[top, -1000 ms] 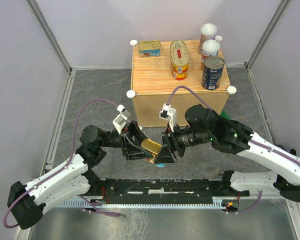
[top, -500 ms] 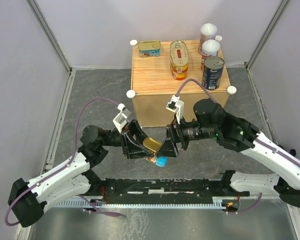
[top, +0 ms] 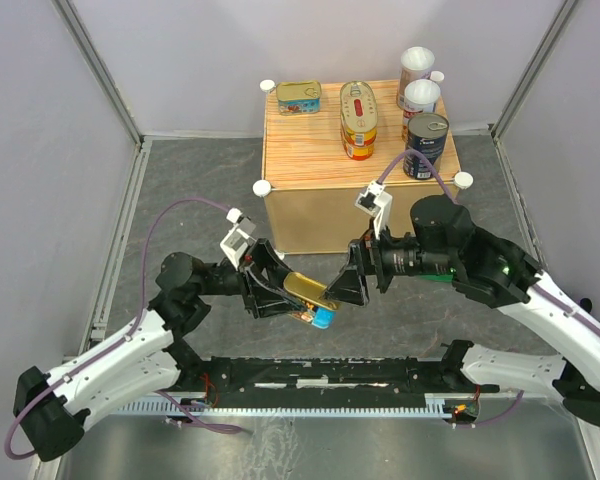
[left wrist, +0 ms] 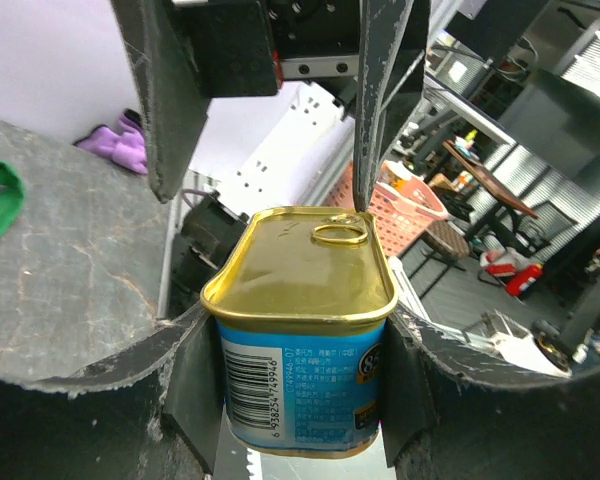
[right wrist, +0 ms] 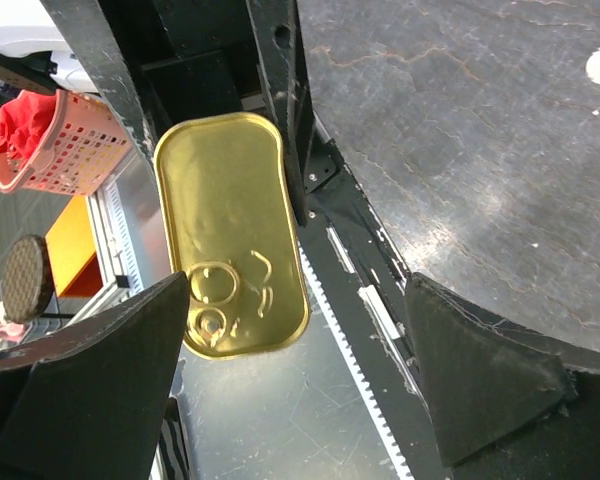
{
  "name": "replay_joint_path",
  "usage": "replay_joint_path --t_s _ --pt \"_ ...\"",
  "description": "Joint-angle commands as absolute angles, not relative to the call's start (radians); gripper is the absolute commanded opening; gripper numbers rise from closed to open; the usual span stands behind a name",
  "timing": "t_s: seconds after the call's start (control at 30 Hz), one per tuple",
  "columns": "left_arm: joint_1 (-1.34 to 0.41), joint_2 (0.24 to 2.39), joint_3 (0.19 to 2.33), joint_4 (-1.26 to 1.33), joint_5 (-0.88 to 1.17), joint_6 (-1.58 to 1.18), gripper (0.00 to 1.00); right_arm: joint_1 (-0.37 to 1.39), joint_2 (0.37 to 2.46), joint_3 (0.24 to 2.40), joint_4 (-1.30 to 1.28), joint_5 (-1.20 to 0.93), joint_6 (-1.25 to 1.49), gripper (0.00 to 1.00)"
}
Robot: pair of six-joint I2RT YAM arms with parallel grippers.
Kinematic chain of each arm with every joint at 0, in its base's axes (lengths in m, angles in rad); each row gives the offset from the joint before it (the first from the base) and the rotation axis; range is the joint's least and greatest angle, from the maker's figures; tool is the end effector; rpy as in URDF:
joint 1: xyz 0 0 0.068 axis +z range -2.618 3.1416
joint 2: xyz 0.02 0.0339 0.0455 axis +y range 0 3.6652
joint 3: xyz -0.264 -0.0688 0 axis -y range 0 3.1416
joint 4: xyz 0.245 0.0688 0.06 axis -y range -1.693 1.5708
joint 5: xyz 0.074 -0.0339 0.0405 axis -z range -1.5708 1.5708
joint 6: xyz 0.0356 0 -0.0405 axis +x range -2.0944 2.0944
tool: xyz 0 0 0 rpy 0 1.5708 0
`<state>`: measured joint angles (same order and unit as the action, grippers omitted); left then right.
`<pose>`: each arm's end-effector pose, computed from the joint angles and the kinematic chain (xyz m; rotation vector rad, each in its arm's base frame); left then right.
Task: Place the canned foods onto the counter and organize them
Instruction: Place the canned food on the counter.
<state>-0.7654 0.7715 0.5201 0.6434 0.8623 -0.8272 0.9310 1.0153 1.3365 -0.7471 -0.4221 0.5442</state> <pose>0.1059 -0.1392 0.3319 0.8541 1.3275 -1.8085 0.1025 0.1621 0.4281 -0.7245 2.1111 1.3088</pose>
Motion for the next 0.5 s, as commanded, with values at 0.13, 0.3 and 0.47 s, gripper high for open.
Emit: replay_joint_path --t_s 0.13,0.3,0.47 --pt "-0.77 0.714 0.67 0.479 0.673 -0.567 0.03 0.92 0.917 1.375 -0.815 -0.268 0.489 0.96" --pt "-0.77 0.753 0.737 0.446 0.637 -0.465 0.03 0.919 0.862 1.391 -0.862 -0.184 0.48 0.96" --pt "-0.761 0.848 0.849 0.401 0.649 -0.346 0.03 0.919 0.816 1.403 -0.897 -0.121 0.476 0.96"
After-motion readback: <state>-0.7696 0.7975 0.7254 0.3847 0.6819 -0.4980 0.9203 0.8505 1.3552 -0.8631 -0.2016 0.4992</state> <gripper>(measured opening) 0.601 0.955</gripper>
